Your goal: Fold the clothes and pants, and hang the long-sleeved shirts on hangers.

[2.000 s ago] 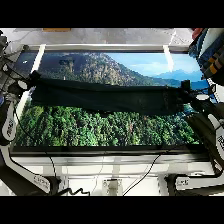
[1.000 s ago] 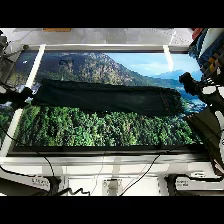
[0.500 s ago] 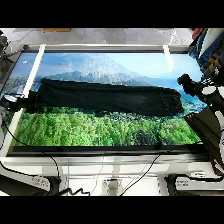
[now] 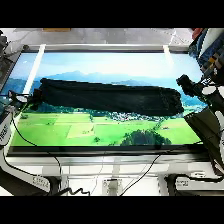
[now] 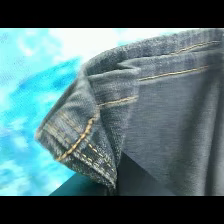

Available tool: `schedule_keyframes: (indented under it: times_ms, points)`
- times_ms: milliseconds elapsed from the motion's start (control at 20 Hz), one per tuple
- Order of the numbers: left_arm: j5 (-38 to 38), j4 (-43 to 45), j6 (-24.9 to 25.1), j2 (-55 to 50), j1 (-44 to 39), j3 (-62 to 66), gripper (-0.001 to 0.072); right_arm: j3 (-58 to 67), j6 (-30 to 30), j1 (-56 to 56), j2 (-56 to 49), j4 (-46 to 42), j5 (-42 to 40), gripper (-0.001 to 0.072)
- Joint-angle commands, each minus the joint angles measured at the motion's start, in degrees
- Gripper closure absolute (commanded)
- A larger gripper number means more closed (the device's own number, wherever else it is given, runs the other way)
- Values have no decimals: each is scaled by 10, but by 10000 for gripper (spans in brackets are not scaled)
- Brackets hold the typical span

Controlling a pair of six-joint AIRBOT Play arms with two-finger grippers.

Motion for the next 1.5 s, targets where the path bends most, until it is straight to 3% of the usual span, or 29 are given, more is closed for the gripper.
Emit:
schedule_keyframes:
  times_ms: [0, 150, 250, 350, 600, 700, 800, 1000, 1250, 1450]
  points:
    - [32, 16, 115, 32, 2, 7, 676, 0, -34, 1, 7, -1, 50, 305]
    - [25, 30, 257, 96, 2, 24, 676, 0, -91, 8, 36, 1, 102, 413]
    - [11, 30, 298, 144, -3, 24, 675, 0, -91, 32, 59, 2, 105, 600]
    - [-24, 30, 323, 186, -7, 24, 675, 3, -91, 72, 76, 4, 95, 675]
    - [-114, 30, 329, 268, -26, 24, 675, 46, -81, 223, 76, 4, 30, 678]
    - [-172, 30, 369, 301, -37, 24, 675, 64, -70, 292, 63, 3, 5, 678]
    - [-223, 29, 409, 339, -42, 24, 675, 93, -60, 354, 29, 4, 5, 678]
    - [-306, 22, 408, 405, -42, 24, 675, 181, -20, 470, -89, 32, 5, 679]
    - [-317, -8, 398, 433, -42, 24, 675, 348, 5, 583, -274, 122, 46, 680]
    - [-318, -28, 395, 421, -42, 23, 675, 429, 9, 653, -359, 192, 60, 680]
